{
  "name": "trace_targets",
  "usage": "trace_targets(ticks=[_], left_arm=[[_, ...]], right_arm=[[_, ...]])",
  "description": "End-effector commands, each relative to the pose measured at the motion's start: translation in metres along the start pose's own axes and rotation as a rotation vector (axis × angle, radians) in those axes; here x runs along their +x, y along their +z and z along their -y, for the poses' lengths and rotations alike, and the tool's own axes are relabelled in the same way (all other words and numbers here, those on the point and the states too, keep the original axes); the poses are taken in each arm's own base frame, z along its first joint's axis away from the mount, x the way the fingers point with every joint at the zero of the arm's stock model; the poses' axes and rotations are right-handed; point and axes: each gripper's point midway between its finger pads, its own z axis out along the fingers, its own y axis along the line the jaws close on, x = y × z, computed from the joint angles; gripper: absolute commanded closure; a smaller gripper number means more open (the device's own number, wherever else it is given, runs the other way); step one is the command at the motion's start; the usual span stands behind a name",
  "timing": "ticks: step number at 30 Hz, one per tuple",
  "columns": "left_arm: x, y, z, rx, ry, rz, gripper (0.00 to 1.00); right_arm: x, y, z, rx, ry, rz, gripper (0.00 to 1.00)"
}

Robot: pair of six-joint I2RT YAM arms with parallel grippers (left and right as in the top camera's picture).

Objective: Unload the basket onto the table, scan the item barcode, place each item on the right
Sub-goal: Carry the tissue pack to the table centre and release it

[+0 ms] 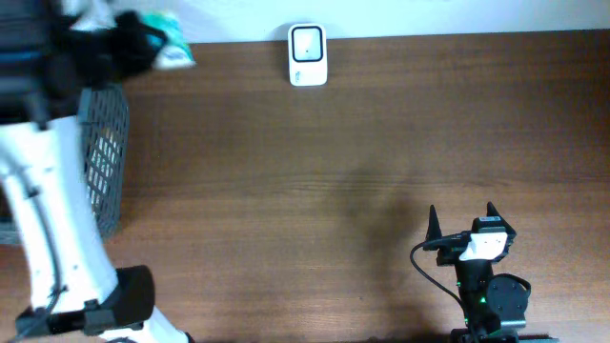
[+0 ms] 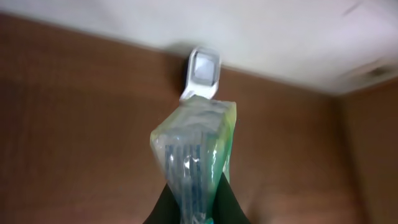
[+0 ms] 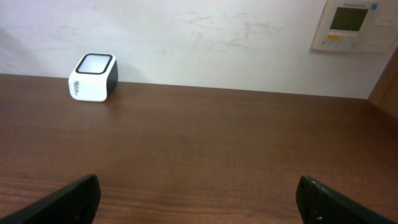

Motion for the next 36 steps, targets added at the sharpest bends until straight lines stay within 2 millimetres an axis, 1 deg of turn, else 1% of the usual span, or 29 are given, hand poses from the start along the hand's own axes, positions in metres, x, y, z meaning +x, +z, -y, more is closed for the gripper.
trace_targets(ticks=[1,4,6,7,9,11,12,14,15,16,17,18,20,21,22,23,24,25,26,27,28,29,30,31,32,33,34,35,36], left_arm=[[0.058,0.085,-0.006,-0.234,0.092,-0.198,1.0],[0.129,0.167,0.015,-0.223,0.178,-0.388,1.0],[0.162,0.205,0.018,-0.233,0.169,-0.454,1.0],[0.184,0.231,0.021,-0.238,0.172,-0.493,1.0],[0.208,0.261,0.027,-0.23,0.197,-0.529,1.0],[0.224,0.279,0.032,-0.229,0.19,-0.546,1.0],[0.229,0.283,0.035,-0.228,0.195,-0.552,0.96],[0.235,0.285,0.039,-0.224,0.208,-0.559,0.78],[0.234,0.285,0.041,-0.221,0.21,-0.555,0.75],[0.232,0.284,0.042,-0.218,0.21,-0.549,0.69],[0.225,0.283,0.042,-0.21,0.219,-0.537,0.58],[0.21,0.278,0.043,-0.201,0.228,-0.515,0.42],[0.179,0.263,0.045,-0.197,0.21,-0.466,0.39],[0.139,0.241,0.044,-0.191,0.178,-0.396,0.38],[0.104,0.219,0.043,-0.181,0.153,-0.326,0.37],[0.08,0.202,0.042,-0.174,0.139,-0.269,0.37],[0.035,0.168,0.036,-0.157,0.153,-0.155,0.32],[0.013,0.149,0.03,-0.156,0.167,-0.094,0.3],[-0.012,0.123,0.019,-0.163,0.177,-0.019,0.27],[-0.038,0.09,-0.002,-0.19,0.154,0.068,0.27],[-0.055,0.064,-0.022,-0.216,0.12,0.129,0.28],[-0.066,0.04,-0.041,-0.236,0.088,0.176,0.38],[-0.069,0.025,-0.057,-0.251,0.059,0.191,0.61],[-0.066,0.022,-0.06,-0.22,0.042,0.17,0.8],[-0.055,0.026,-0.059,-0.174,0.023,0.117,0.99],[-0.047,0.03,-0.058,-0.157,0.012,0.078,1.0],[-0.032,0.042,-0.054,-0.136,0.002,0.007,1.0],[-0.012,0.063,-0.045,-0.13,0.006,-0.086,1.0],[0.002,0.079,-0.036,-0.121,0.017,-0.143,1.0]], right_arm=[[0.003,0.0,0.002,0.011,-0.006,-0.004,0.01],[0.003,0.0,0.002,0.011,-0.006,-0.004,0.01],[0.003,0.0,0.002,0.011,-0.006,-0.004,0.01],[0.003,0.0,0.002,0.011,-0.006,-0.004,0.01],[0.003,0.0,0.002,0.011,-0.006,-0.004,0.01],[0.003,0.0,0.002,0.011,-0.006,-0.004,0.01],[0.003,0.0,0.002,0.011,-0.006,-0.004,0.01],[0.003,0.0,0.002,0.011,-0.006,-0.004,0.01],[0.003,0.0,0.002,0.011,-0.006,-0.004,0.01],[0.003,0.0,0.002,0.011,-0.006,-0.004,0.01],[0.003,0.0,0.002,0.011,-0.006,-0.004,0.01],[0.003,0.0,0.002,0.011,-0.006,-0.004,0.01],[0.003,0.0,0.002,0.011,-0.006,-0.004,0.02],[0.003,0.0,0.002,0.011,-0.006,-0.004,0.01],[0.003,0.0,0.002,0.011,-0.006,-0.004,0.01],[0.003,0.0,0.002,0.011,-0.006,-0.004,0.01],[0.003,0.0,0.002,0.011,-0.006,-0.004,0.01],[0.003,0.0,0.002,0.011,-0.006,-0.004,0.01],[0.003,0.0,0.002,0.011,-0.006,-0.004,0.01],[0.003,0.0,0.002,0.011,-0.006,-0.004,0.01],[0.003,0.0,0.002,0.011,-0.006,-0.004,0.01],[0.003,0.0,0.002,0.011,-0.006,-0.004,0.01],[0.003,0.0,0.002,0.011,-0.006,-0.004,0.01],[0.003,0.0,0.002,0.011,-0.006,-0.004,0.01],[0.003,0.0,0.002,0.011,-0.006,-0.004,0.01],[0.003,0.0,0.002,0.011,-0.006,-0.004,0.01],[0.003,0.0,0.002,0.011,-0.006,-0.004,0.01],[0.003,0.0,0.002,0.011,-0.006,-0.004,0.01],[0.003,0.0,0.002,0.011,-0.006,-0.004,0.01]])
